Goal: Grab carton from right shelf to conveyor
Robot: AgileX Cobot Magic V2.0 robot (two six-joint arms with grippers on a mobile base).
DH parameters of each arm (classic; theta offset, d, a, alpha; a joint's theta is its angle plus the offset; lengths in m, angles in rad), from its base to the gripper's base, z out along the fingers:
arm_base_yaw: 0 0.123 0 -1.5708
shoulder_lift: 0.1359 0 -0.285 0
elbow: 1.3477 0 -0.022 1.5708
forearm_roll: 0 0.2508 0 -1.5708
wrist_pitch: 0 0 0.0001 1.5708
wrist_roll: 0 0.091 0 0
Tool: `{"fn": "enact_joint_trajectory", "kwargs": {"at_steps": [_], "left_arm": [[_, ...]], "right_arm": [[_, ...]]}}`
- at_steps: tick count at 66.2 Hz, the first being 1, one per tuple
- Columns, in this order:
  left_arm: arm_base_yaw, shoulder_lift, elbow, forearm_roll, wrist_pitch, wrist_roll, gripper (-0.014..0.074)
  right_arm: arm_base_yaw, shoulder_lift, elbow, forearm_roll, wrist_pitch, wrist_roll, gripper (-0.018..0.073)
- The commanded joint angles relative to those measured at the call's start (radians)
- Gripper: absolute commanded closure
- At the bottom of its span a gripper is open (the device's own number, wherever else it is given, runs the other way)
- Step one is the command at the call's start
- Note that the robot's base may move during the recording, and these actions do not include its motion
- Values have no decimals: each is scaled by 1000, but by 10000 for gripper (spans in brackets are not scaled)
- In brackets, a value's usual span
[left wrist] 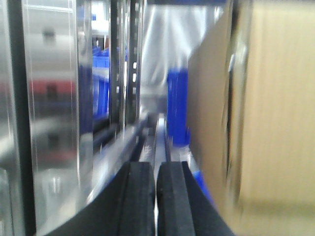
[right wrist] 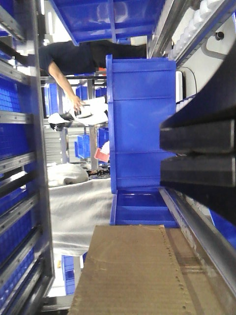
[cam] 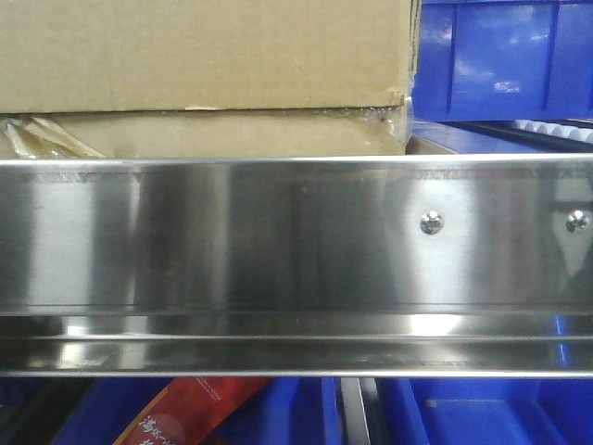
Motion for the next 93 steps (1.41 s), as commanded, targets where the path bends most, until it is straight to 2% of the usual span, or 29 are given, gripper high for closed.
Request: {"fn": "enact_joint_trajectory", "kwargs": {"at_steps": [1, 6, 12, 16, 20, 24, 30, 33, 39, 45, 51, 59, 70, 76, 85, 93], "left_arm": [[-5, 1, -113, 8, 44, 0, 582], [-5, 48, -238, 33, 122, 0, 564], [-5, 134, -374, 33, 200, 0, 468], [-5, 204, -451, 33, 250, 0, 375], [-5, 276, -534, 33, 279, 0, 290], [-5, 356, -602, 31, 295, 0, 212], [-13, 435, -657, 31, 297, 0, 164], [-29, 464, -676, 31, 300, 0, 161], [-72, 520, -726, 31, 324, 0, 162], [-131, 594, -825, 33, 418, 0, 162], [-194, 681, -938, 37, 552, 0, 162], [-244, 819, -1091, 37, 702, 0, 162], [-242, 998, -1291, 37, 857, -6, 162], [-225, 1105, -1409, 40, 948, -36, 162], [-196, 1252, -1577, 33, 1107, -36, 162], [-168, 1369, -1703, 32, 1218, -36, 162]], "right_arm": [[1, -3, -108, 2, 74, -3, 628], [1, 12, -235, 2, 234, -3, 628], [2, 80, -372, 2, 387, -3, 611], [5, 149, -448, 2, 425, -3, 549], [5, 206, -508, 2, 423, -3, 441], [5, 291, -566, 2, 411, -3, 274], [5, 387, -620, 2, 408, -3, 37], [5, 424, -638, 2, 408, -3, -21], [7, 485, -689, 7, 410, -3, -3], [40, 548, -778, 10, 447, -3, 0], [114, 637, -900, 10, 538, -3, 0], [226, 777, -1064, 10, 698, -3, 0], [335, 1003, -1329, 10, 935, 0, 0], [348, 1129, -1491, 10, 1083, 30, 0], [348, 1325, -1739, -19, 1329, 86, 0], [354, 1483, -1924, -19, 1400, 96, 0]]}}
